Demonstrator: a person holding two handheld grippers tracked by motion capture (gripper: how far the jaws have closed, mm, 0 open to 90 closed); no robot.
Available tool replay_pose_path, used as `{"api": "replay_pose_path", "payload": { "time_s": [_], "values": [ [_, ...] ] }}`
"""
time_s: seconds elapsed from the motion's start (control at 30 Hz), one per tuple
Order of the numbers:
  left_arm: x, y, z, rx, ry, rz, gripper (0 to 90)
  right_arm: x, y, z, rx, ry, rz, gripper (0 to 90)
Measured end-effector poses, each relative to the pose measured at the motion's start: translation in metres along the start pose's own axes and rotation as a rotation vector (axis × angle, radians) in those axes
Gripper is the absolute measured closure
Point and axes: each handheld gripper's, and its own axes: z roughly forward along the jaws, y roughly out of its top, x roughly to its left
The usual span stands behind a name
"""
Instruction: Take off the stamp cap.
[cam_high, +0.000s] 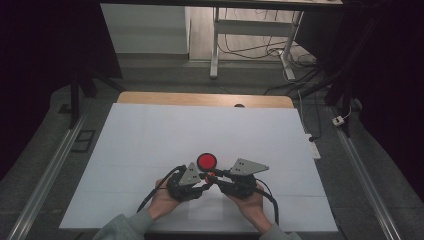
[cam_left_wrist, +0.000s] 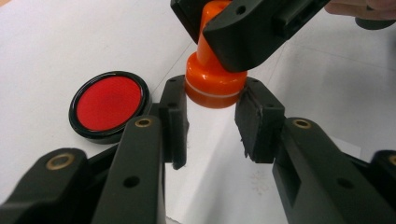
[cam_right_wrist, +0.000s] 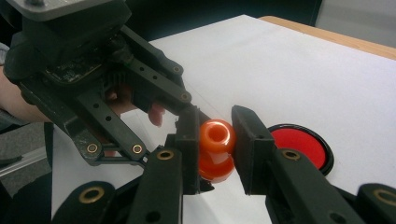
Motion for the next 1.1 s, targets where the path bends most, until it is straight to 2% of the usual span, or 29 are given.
{"api": "replay_pose_path", "payload": {
  "time_s": [0.2,0.63,1.1],
  "values": [
    [-0.0011,0.0,-0.0001,0.006,0.011,0.011,65.1,0.0006,-0.0002,0.0005,0.003,-0.002,-0.005,72.0],
    [-0.0012,0.0002,-0.0005,0.001,0.007,0.007,65.4,0.0016,0.0,-0.0009,-0.004,-0.009,-0.006,72.4],
    [-0.0019,0.0001,0.0001,0.013,0.008,0.01,65.6,-0.0001,-0.0004,-0.0003,0.001,-0.001,0.014,72.4]
  ]
}}
